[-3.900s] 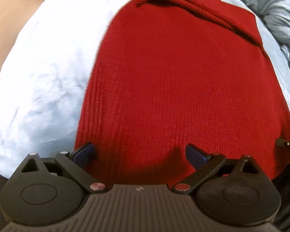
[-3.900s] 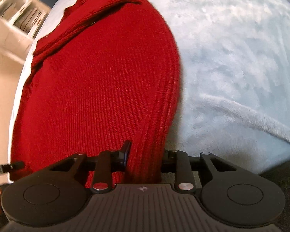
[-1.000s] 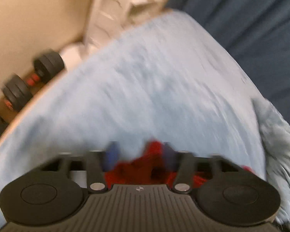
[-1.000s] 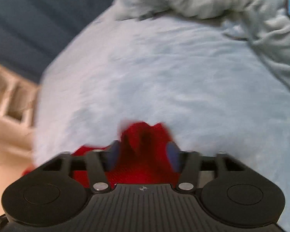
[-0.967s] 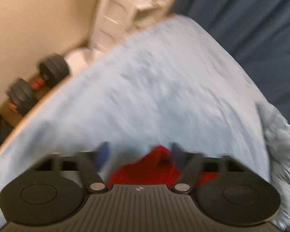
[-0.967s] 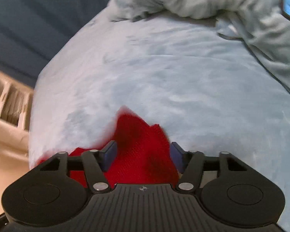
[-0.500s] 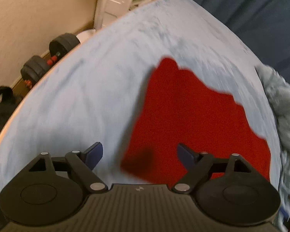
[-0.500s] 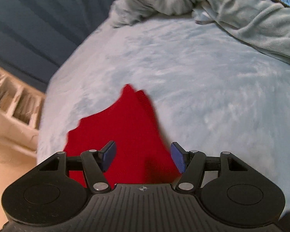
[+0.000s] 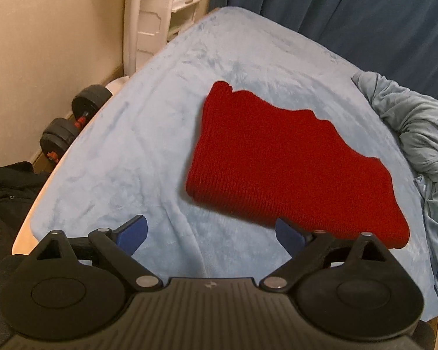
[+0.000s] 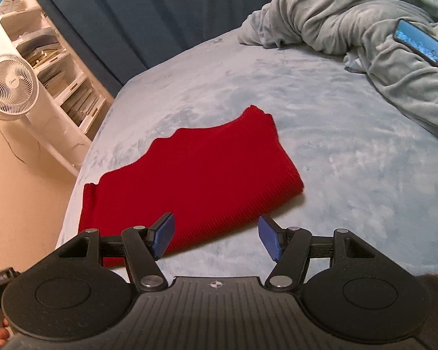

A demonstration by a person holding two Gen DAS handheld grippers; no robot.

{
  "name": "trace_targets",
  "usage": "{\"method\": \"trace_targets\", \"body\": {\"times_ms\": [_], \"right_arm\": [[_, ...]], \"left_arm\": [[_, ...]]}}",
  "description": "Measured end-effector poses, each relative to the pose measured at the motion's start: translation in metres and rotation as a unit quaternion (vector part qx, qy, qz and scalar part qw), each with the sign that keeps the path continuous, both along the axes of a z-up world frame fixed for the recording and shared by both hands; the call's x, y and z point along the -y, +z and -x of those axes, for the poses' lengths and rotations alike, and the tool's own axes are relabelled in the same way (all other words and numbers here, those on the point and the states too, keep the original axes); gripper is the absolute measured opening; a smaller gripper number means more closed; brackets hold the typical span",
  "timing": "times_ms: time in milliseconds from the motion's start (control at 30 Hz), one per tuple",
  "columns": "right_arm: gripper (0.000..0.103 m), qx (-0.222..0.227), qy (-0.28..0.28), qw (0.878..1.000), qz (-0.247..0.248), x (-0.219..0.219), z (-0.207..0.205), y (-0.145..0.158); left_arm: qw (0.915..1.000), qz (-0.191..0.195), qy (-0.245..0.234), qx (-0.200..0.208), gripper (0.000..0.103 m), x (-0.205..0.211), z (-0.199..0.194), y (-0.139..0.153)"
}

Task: Fold small clothes
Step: 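Release the folded hem and move both tools back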

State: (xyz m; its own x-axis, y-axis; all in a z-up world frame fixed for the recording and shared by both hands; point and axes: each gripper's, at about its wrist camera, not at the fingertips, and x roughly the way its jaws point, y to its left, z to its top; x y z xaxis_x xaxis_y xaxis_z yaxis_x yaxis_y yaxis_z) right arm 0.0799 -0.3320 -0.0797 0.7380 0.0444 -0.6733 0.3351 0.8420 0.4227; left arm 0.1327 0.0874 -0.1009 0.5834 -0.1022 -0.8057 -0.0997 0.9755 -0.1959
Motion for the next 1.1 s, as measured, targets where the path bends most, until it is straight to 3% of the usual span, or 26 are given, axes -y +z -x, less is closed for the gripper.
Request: {"method": "trace_targets", "body": {"times_ms": [333,533,700,867,1000,1100], "right_arm": [[0.065,0.0,-0.012,1.0,-0.006,0.006,0.013,-0.003],[0.065,0.001,-0.032,0.999,0.016,0.029,-0.013,-0.006],[0.065,0.016,-0.072,0.997,0.029,0.06,-0.06,-0.02],[0.065,0.006,-0.083,0.995,0.046,0.084,-0.131,-0.048],[0.065,-0.027,-0.086,0.994,0.054,0.095,-0.187,-0.076],[0.065,-0.06,-0.088,0.991,0.077,0.097,-0.221,-0.097]], "left_arm": [[0.9997,0.0,0.025,0.003,0.097,-0.014,-0.008,0.003],[0.9985,-0.034,0.022,0.035,0.1,-0.016,-0.046,0.005],[0.9954,-0.072,0.015,0.061,0.102,-0.014,-0.113,-0.012],[0.9974,-0.056,0.019,0.041,0.102,-0.019,-0.191,-0.043],[0.999,-0.036,0.014,0.021,0.102,-0.017,-0.24,-0.067],[0.9983,-0.054,-0.018,0.014,0.102,0.002,-0.267,-0.08]]}}
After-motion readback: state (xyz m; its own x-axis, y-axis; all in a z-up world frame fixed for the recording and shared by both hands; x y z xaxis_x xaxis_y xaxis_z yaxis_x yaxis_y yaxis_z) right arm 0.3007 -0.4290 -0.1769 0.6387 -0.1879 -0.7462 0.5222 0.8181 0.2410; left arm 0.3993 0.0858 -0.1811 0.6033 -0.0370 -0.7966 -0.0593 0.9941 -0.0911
